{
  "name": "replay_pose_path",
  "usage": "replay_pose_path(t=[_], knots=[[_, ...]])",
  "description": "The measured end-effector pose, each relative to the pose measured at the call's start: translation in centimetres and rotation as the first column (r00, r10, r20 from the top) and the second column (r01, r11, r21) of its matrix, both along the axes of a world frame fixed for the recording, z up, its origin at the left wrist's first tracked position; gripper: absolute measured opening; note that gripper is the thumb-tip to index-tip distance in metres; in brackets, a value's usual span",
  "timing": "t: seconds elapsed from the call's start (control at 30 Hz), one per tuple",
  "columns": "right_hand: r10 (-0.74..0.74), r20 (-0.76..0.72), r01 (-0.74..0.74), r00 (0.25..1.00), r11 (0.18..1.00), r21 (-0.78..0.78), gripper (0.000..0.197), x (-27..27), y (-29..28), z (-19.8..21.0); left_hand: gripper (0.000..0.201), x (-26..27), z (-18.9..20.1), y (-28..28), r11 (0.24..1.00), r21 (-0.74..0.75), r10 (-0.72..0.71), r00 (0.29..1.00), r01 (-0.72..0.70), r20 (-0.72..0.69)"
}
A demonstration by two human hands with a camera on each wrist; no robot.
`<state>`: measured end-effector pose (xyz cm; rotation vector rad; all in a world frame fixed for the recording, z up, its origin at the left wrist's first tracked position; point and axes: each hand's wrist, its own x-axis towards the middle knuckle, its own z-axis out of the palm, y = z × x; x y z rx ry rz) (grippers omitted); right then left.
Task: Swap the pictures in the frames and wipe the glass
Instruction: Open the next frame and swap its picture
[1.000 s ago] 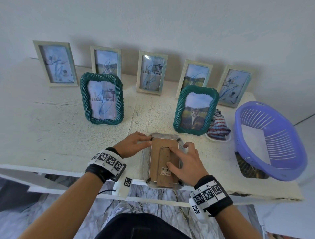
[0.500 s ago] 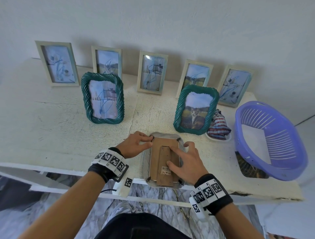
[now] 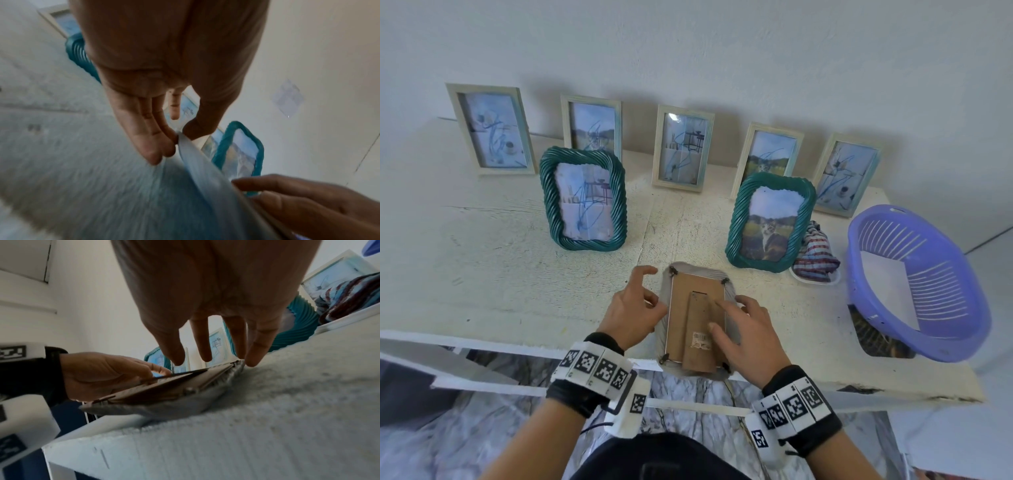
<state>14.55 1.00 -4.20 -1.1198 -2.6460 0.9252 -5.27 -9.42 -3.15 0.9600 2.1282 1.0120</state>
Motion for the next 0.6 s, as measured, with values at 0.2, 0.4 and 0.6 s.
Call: replay_pose_path(t=[0.2,0.4,0.6], knots=[[-0.156,-0.369,0.042,0.916,0.954,-0.298,0.035,0.2,-1.0,3.1,0.038,1.6,5.5,-0.1,0.962,0.268,0.051,0.998,-0.056,0.025],[-0.323,-0.487,0.051,0.812,0.869,-0.492,0.035,2.1,0.1,5.0,0.022,3.9,5.6,1.5,0.916,0.359,-0.232,0.967,0.181,0.104],[-0.362,-0.430,0.234,0.827,0.917,-0.322,0.081,4.3,2.4,1.5,0.045,1.3,-0.5,1.5,0.920,-0.012,-0.386,0.899,0.392,-0.208]])
